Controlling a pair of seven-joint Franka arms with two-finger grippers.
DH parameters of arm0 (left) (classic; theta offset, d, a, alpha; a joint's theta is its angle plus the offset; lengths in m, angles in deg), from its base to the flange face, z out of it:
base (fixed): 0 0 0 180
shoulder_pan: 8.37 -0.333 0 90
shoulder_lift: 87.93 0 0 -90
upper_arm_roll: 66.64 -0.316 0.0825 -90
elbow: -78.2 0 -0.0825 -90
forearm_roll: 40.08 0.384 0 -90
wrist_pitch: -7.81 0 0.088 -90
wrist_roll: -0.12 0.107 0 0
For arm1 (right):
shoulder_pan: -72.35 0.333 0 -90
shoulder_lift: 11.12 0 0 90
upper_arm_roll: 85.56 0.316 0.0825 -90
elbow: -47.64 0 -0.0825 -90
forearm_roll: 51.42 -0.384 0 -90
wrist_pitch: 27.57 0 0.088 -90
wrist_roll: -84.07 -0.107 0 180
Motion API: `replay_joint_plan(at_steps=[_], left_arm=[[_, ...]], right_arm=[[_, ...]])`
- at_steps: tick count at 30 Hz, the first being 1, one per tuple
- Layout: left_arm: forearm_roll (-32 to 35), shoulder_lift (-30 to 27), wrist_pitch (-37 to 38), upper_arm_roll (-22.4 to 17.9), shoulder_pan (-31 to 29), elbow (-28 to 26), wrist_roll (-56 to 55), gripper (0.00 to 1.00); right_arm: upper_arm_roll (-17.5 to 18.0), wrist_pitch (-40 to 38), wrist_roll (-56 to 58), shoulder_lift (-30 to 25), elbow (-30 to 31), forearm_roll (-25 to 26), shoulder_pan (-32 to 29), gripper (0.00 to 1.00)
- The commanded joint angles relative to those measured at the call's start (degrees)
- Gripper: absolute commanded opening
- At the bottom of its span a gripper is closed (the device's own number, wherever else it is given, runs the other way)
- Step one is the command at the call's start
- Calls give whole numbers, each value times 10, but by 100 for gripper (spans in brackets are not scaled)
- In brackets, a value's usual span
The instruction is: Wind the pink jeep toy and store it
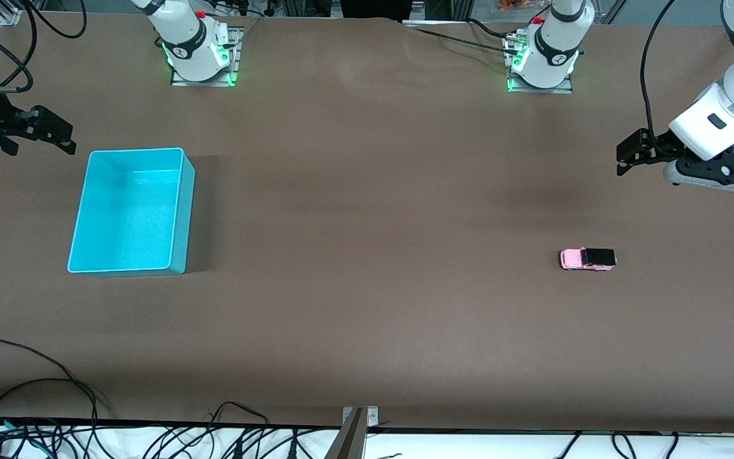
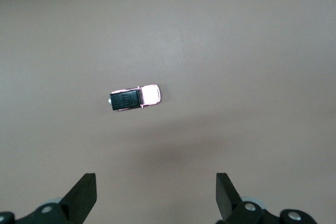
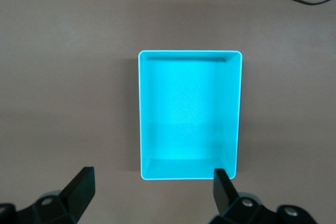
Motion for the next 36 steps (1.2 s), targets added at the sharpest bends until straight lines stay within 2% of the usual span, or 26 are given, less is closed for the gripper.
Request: replay_joint_plan(at_steps=[1, 36], left_arm=[[8, 9, 27, -2, -4, 20, -6, 100], [8, 10, 27, -2, -8, 20, -4, 100]], right_arm=[[7, -9, 2, 1, -6, 10, -5, 100], [7, -13, 1, 1, -6, 8, -5, 100]])
